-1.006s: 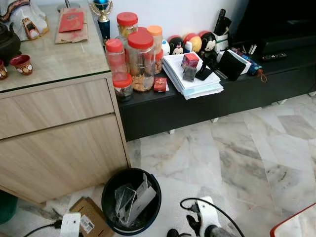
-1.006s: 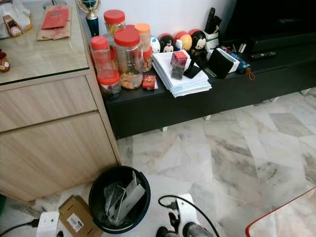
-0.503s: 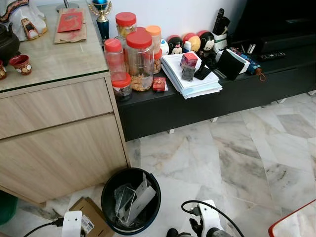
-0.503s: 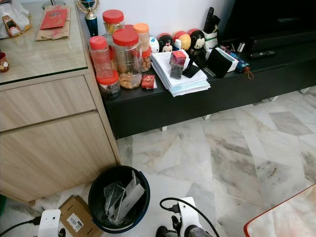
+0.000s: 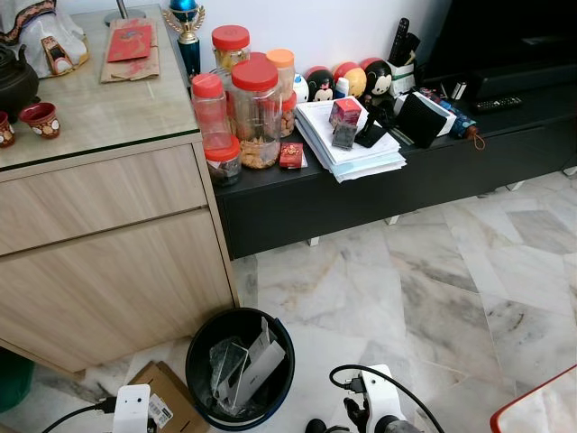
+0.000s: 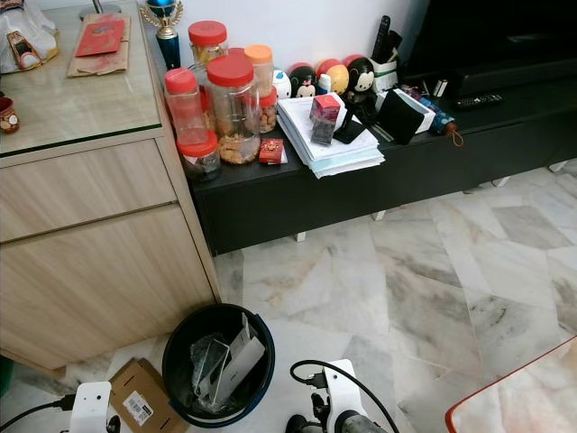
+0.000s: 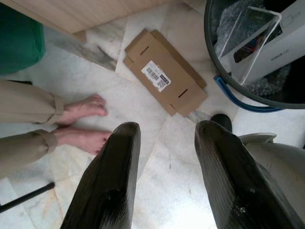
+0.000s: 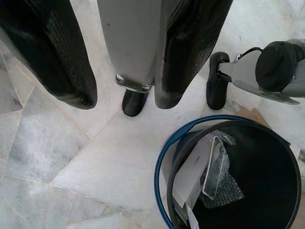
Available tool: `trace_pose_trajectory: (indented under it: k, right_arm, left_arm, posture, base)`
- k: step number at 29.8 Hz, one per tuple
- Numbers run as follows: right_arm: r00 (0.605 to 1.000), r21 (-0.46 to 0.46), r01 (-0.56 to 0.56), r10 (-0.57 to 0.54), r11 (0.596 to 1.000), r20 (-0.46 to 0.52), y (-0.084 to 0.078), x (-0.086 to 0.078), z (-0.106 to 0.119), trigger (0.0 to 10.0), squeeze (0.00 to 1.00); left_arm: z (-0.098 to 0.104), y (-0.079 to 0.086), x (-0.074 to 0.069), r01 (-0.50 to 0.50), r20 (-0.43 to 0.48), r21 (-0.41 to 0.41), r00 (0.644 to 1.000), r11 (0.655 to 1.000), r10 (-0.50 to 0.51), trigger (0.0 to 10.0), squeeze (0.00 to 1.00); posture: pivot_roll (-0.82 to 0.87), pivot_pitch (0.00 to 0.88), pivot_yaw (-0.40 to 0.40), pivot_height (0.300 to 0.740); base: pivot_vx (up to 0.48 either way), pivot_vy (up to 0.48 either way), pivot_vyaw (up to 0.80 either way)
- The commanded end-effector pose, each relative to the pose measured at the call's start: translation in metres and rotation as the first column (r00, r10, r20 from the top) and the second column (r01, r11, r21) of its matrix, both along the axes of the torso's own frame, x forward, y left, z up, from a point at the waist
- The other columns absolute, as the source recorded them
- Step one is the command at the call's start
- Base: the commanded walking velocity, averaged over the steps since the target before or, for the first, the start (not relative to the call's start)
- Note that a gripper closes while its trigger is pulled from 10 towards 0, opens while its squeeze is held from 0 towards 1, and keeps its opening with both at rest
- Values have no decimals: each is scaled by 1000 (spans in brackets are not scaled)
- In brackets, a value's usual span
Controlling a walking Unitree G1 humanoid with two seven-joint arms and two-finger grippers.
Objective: Picking trash to rubbish bin
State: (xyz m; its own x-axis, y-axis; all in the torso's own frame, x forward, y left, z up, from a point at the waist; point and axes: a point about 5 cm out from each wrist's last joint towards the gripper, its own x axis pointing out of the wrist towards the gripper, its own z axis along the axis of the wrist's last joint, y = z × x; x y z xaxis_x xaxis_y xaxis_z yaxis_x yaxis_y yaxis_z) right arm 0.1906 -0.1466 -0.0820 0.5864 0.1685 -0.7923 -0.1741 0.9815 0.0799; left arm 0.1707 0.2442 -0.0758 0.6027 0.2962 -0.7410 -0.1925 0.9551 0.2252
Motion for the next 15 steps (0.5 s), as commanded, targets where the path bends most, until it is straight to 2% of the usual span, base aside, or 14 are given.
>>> trace_pose_trajectory:
  k: [1,15]
  right_arm:
    - [1000,1,12,-12,1000,-15,-1,-5,-2,10000,0]
    - [1000,2,8,-8,1000,-14,1,-3,-2,10000,0]
  left_arm:
    - [-5,0,-9,-2,-36,-12,999,1000,2,10000,0]
    - [-3,-1,-5,-13,-19,-23,1000,1000,12,10000,0]
  posture:
    - [110,116,-29,740]
    - [113,134,-33,740]
  base:
    - [0,0,0]
    - [-242,0,0]
